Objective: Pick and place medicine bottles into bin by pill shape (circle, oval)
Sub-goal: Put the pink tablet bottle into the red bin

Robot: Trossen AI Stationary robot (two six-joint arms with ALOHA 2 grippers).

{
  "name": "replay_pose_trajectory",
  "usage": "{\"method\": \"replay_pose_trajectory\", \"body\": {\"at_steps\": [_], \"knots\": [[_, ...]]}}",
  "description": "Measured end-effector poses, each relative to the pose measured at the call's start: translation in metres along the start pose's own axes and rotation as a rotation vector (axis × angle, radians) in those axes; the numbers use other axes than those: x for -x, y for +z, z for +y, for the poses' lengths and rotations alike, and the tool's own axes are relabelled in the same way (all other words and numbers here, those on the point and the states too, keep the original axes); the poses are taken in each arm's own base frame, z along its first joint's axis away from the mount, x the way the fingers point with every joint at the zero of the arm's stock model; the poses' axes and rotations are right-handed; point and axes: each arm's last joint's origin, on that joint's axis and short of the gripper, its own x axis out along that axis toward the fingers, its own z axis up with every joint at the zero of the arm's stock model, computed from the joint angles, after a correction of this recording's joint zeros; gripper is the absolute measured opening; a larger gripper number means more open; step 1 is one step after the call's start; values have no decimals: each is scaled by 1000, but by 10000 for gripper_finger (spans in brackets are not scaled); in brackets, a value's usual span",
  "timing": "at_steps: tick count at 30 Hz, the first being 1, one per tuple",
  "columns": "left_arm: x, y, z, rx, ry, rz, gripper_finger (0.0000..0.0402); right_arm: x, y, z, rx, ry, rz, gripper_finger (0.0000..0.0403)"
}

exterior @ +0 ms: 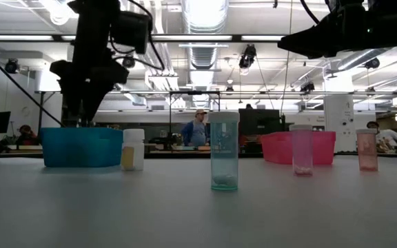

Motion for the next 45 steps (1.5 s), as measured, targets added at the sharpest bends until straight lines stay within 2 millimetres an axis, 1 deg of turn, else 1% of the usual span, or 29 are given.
{"method": "replay_pose_trajectory", "body": {"at_steps": [5, 9, 12, 18, 21, 24, 28, 32, 34, 37, 45], "knots": [[25, 2, 3, -59, -80, -80, 258, 0, 0, -1, -37, -41, 12, 201], [46, 5, 1, -145, -178, -206, 258, 0, 0, -2, -57, -51, 14, 201], [60, 7, -4, -243, -277, -377, 258, 0, 1, -2, -84, -52, 10, 201], [76, 10, -25, -507, -432, -780, 258, 0, 0, -1, -185, -49, 20, 201], [77, 9, -36, -636, -461, -982, 258, 0, -5, 0, -235, -40, 71, 201], [73, 9, -44, -709, -492, -1139, 258, -2, -5, 0, -284, -33, 128, 201], [66, 10, -47, -729, -508, -1334, 258, -9, -4, 1, -335, -31, 169, 201], [60, 12, -45, -721, -490, -1491, 258, -22, -1, 1, -345, -28, 203, 201], [58, 13, -43, -715, -478, -1528, 258, -30, 1, 2, -345, -25, 219, 201], [56, 13, -42, -727, -463, -1527, 258, -43, 3, 3, -356, -21, 262, 201], [51, 12, -43, -780, -423, -1494, 258, -71, 9, 5, -420, 16, 529, 201]]}}
